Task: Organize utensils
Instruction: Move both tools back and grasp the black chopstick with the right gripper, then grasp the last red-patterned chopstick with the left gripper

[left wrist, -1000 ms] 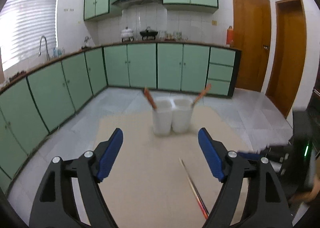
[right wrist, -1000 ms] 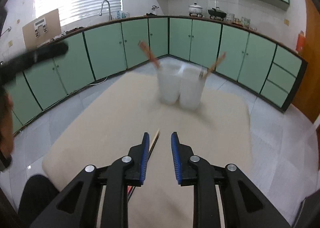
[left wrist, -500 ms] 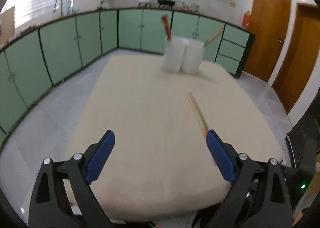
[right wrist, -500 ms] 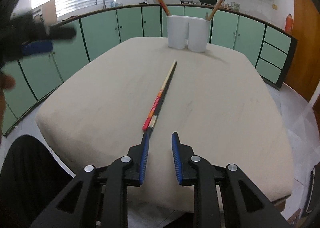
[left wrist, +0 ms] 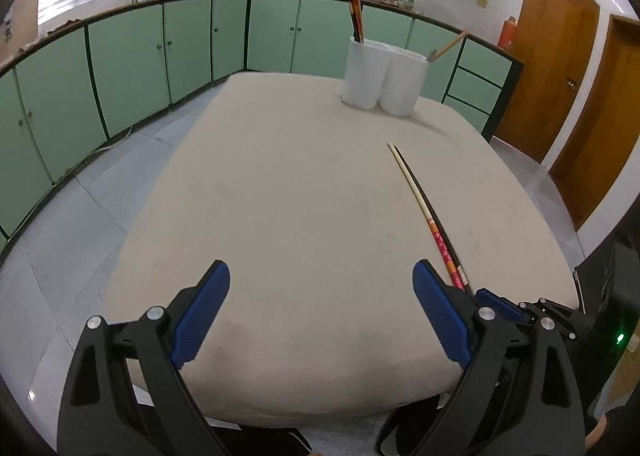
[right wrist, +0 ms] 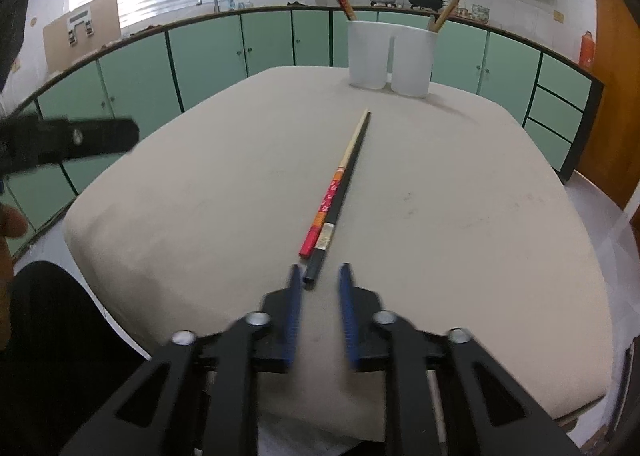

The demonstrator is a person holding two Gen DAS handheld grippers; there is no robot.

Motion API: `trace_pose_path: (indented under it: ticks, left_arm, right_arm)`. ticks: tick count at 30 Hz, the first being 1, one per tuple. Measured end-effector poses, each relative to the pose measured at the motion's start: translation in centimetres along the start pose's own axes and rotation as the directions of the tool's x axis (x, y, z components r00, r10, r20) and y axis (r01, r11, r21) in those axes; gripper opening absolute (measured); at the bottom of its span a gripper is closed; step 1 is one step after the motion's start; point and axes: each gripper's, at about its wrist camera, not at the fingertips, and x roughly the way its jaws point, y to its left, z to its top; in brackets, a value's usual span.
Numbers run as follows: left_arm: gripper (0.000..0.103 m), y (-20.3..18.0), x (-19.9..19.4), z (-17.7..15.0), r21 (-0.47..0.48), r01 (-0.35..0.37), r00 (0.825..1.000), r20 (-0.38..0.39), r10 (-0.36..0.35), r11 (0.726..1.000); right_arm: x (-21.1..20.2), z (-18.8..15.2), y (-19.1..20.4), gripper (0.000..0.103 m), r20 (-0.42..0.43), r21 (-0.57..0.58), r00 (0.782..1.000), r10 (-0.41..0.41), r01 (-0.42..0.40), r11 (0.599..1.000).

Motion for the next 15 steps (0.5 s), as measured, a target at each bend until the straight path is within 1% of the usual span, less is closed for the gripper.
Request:
trace_pose_path:
  ticks: [6, 8, 12, 14, 15]
  left_arm:
    - [0.09, -1.4, 1.4, -0.7, 0.014, 0.008, 1.0, -0.017, -0.008, 1.0]
    - [0.09, -2.0, 1.8, -0.9, 0.019, 0.021, 0.999, -0.026, -0.021, 1.0]
    - [0.09, -4.8, 2.8, -1.1, 0.047, 0.063, 0.997, -0.039, -0.061, 0.997]
    - [0.09, -6.0, 3.3, -1.2, 0.055, 0.076, 0.996, -0.042, -0.074, 0.996]
    - [0.09, -6.7, 3.6, -1.2, 0.054, 0.084, 0.996, -0.045, -0.082, 0.995]
  right_arm:
    - [-0.8, -0.4, -2.8, 0.006, -0.001, 0.06, 1.0, -0.022, 0.022, 0.998]
    - [-1.1, -0.5, -3.7, 0.006, -0.001, 0.068, 0.999, -0.042, 0.042, 0.997]
    - [-1.5, -0.7, -6.1, 0.007, -0.005, 0.106, 0.995, -0.104, 0.104, 0.989]
    - [-1.6, -0.7, -7.6, 0.007, -0.011, 0.14, 0.992, -0.124, 0.124, 0.982]
    - [-1.6, -0.7, -8.5, 0.007, -0.021, 0.151, 0.993, -0.12, 0.121, 0.981]
